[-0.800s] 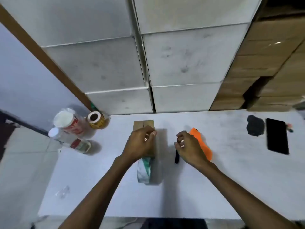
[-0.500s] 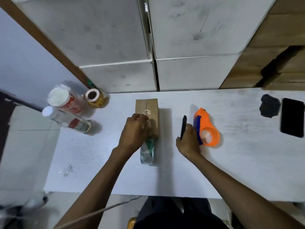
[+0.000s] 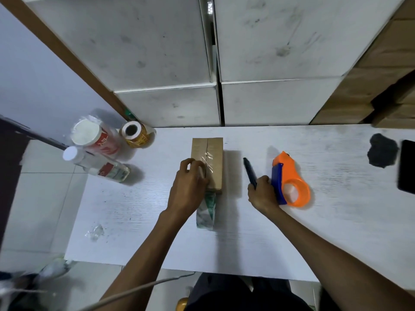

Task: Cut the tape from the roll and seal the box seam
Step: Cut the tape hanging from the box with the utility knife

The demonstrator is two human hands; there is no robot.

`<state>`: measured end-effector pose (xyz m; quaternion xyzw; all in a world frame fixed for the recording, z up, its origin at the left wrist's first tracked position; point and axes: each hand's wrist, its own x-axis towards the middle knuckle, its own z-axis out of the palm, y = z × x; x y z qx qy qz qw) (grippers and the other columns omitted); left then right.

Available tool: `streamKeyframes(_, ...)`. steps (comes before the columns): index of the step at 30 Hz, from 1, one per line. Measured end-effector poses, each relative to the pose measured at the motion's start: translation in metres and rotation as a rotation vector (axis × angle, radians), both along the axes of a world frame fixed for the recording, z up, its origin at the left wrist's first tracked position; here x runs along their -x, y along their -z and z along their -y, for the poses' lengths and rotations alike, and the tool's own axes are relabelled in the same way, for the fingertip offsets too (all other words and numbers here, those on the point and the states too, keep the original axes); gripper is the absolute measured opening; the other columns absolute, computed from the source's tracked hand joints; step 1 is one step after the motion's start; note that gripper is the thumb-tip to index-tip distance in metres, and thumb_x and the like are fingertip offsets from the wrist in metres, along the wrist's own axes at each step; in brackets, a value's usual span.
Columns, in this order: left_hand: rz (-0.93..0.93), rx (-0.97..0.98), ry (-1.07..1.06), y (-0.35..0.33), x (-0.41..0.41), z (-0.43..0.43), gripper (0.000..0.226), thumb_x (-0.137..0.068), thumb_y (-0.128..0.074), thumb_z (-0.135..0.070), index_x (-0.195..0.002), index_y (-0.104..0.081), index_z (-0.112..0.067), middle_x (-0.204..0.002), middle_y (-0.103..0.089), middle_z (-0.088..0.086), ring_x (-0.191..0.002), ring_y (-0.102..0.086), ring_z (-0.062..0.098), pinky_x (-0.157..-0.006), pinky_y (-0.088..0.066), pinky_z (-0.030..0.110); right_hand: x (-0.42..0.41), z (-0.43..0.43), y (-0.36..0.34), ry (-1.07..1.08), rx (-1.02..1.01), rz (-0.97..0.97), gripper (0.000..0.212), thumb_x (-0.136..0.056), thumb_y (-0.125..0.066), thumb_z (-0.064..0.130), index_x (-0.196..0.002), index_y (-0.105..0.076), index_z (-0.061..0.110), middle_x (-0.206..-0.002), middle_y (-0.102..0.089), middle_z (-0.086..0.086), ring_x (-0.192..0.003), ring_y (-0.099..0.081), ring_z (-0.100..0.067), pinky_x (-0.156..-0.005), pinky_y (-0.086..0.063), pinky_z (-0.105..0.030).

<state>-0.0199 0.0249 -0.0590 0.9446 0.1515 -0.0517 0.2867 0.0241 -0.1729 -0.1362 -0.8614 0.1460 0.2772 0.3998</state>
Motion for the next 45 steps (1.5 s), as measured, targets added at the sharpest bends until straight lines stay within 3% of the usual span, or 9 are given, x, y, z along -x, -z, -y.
streamKeyframes(3, 0.022, 0.005, 0.026, 0.004, 0.001, -0.002, 0.029, -0.094, -0.066, -0.024, -0.121, -0.056, -0.022, -0.145, -0.044, 0.004, -0.096, -0.065, 0.032, -0.073, -0.053, 0.035, 0.003, 0.010, -0.016, 0.118, -0.303, -0.015, 0.007, -0.099, -0.043, 0.005, -0.105, -0.041, 0.003, -0.093, -0.058, -0.017, -0.065, -0.060, -0.026, -0.048, -0.048, -0.017)
streamKeyframes(7, 0.038, 0.044, 0.036, 0.007, 0.004, -0.002, 0.032, -0.091, -0.070, -0.018, -0.122, -0.058, -0.019, -0.145, -0.044, 0.006, -0.098, -0.064, 0.029, -0.075, -0.043, 0.025, 0.010, 0.016, -0.040, 0.098, -0.378, 0.048, 0.020, -0.102, -0.040, 0.012, -0.115, -0.051, 0.002, -0.079, -0.055, -0.005, -0.059, -0.054, -0.015, -0.061, -0.045, -0.026)
streamKeyframes(11, 0.053, 0.060, 0.064, 0.007, 0.000, 0.005, 0.031, -0.091, -0.070, -0.018, -0.120, -0.060, -0.019, -0.144, -0.045, 0.005, -0.105, -0.062, 0.032, -0.077, -0.049, 0.030, 0.016, 0.018, -0.060, 0.135, -0.442, 0.063, 0.029, -0.104, -0.035, 0.026, -0.115, -0.059, 0.014, -0.062, -0.040, 0.003, -0.055, -0.045, -0.013, -0.062, -0.037, -0.031)
streamKeyframes(17, 0.092, 0.097, 0.080, 0.009, -0.001, 0.021, 0.030, -0.093, -0.063, -0.013, -0.123, -0.062, -0.018, -0.143, -0.047, 0.006, -0.106, -0.063, 0.033, -0.082, -0.051, 0.033, 0.024, 0.021, -0.093, 0.219, -0.625, 0.070, 0.031, -0.105, -0.031, 0.011, -0.108, -0.060, 0.003, -0.057, -0.031, 0.002, -0.042, -0.035, -0.008, -0.042, -0.030, -0.015)
streamKeyframes(22, 0.100, 0.175, 0.011, 0.016, 0.004, 0.016, 0.046, -0.086, -0.065, 0.001, -0.127, -0.064, -0.020, -0.140, -0.051, 0.006, -0.113, -0.062, 0.027, -0.083, -0.049, 0.027, 0.033, 0.028, -0.106, 0.144, -0.609, 0.132, 0.027, -0.105, -0.032, 0.011, -0.107, -0.059, 0.006, -0.059, -0.037, -0.001, -0.041, -0.041, -0.004, -0.043, -0.035, -0.011)
streamKeyframes(31, 0.100, 0.381, -0.322, 0.026, 0.019, 0.015, 0.048, -0.093, -0.067, -0.031, -0.138, -0.053, -0.021, -0.134, -0.058, 0.005, -0.082, -0.062, 0.006, -0.083, -0.054, 0.033, 0.035, 0.036, -0.088, 0.088, -0.542, 0.131, 0.029, -0.106, -0.031, 0.015, -0.090, -0.056, 0.013, -0.040, -0.031, 0.014, -0.033, -0.027, -0.003, -0.037, -0.025, -0.013)
streamKeyframes(35, 0.074, 0.455, -0.364, 0.027, 0.021, 0.017, 0.048, -0.093, -0.067, -0.036, -0.135, -0.056, -0.018, -0.136, -0.060, 0.004, -0.081, -0.061, 0.001, -0.070, -0.047, 0.017, 0.046, 0.038, -0.091, 0.018, -0.440, 0.257, 0.029, -0.103, -0.040, 0.028, -0.081, -0.059, 0.027, -0.053, -0.029, 0.003, -0.045, -0.027, -0.008, -0.047, -0.024, -0.025)
streamKeyframes(39, 0.035, 0.483, -0.409, 0.027, 0.022, 0.016, 0.050, -0.092, -0.068, -0.042, -0.134, -0.057, -0.017, -0.135, -0.061, 0.002, -0.081, -0.062, 0.001, -0.076, -0.047, 0.024, 0.046, 0.038, -0.096, 0.039, -0.423, 0.306, 0.029, -0.094, -0.042, 0.041, -0.071, -0.058, 0.033, -0.054, -0.025, 0.001, -0.047, -0.024, -0.012, -0.049, -0.022, -0.030)
streamKeyframes(45, 0.007, 0.584, -0.481, 0.030, 0.026, 0.015, 0.057, -0.085, -0.070, -0.053, -0.130, -0.058, -0.019, -0.132, -0.062, 0.002, -0.096, -0.069, 0.014, -0.095, -0.056, 0.046, 0.049, 0.039, -0.099, 0.003, -0.408, 0.363, 0.034, -0.100, -0.049, 0.027, -0.069, -0.056, 0.016, -0.055, -0.026, -0.008, -0.051, -0.026, -0.018, -0.053, -0.023, -0.034)
